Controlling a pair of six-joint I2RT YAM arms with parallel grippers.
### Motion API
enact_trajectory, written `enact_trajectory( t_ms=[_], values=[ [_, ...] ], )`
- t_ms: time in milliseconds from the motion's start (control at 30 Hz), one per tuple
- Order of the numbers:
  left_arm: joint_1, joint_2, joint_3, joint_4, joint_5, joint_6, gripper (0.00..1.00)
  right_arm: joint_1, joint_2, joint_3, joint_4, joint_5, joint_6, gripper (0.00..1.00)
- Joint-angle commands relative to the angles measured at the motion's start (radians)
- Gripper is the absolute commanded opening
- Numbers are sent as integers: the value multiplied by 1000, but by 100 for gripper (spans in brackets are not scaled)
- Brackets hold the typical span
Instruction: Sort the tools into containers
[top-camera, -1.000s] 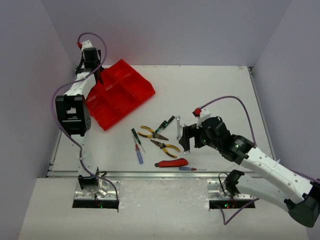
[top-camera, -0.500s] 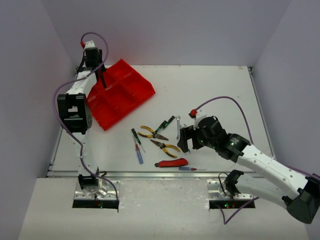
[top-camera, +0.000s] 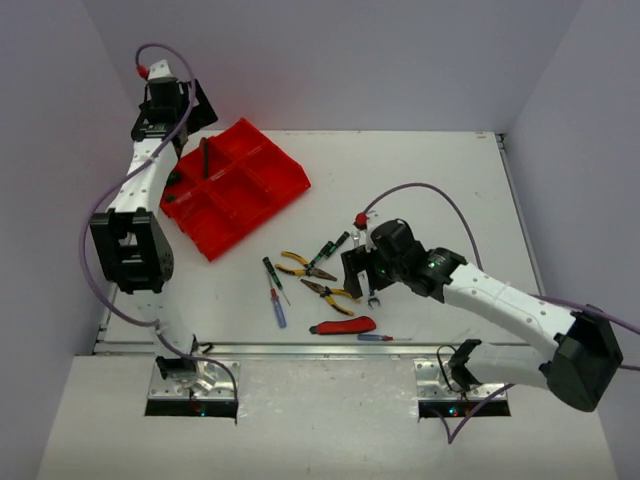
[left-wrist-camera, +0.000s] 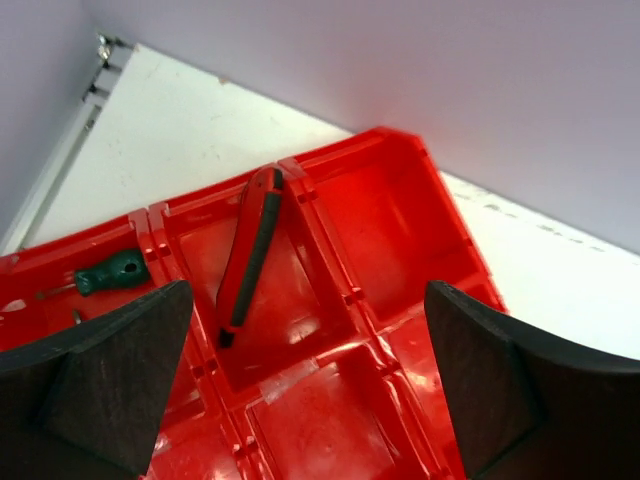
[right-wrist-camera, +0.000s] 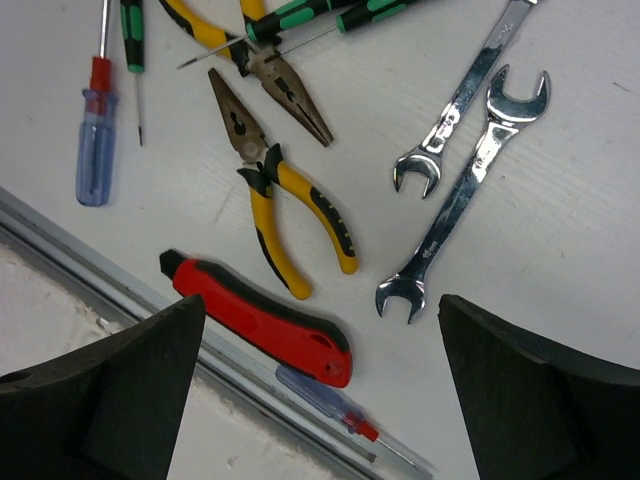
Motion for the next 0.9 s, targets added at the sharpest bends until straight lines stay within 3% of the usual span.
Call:
enact_trajectory(
  t_ms=[0, 167, 367, 467, 600, 867],
  values=[
    [1, -268, -25, -117, 36, -178, 100, 3, 161, 141, 27, -60, -140, 97],
    [0, -575, -335, -202, 162, -301, 100, 8, 400, 303, -88, -63, -244, 83],
    [-2, -989, -779, -158, 352, -187, 100, 93, 472, 307, -147, -43, -319, 83],
    [-1, -1115, -873, -172, 390, -122, 100, 161, 415, 234, -119, -88, -394, 85],
    [-1, -1251, -1002, -151, 326, -110, 100, 247, 424, 191, -121, -68, -463, 88],
    [-12, -1322, -1056, -116, 337, -132, 100, 317, 521, 213, -126, 24, -497, 83]
  ],
)
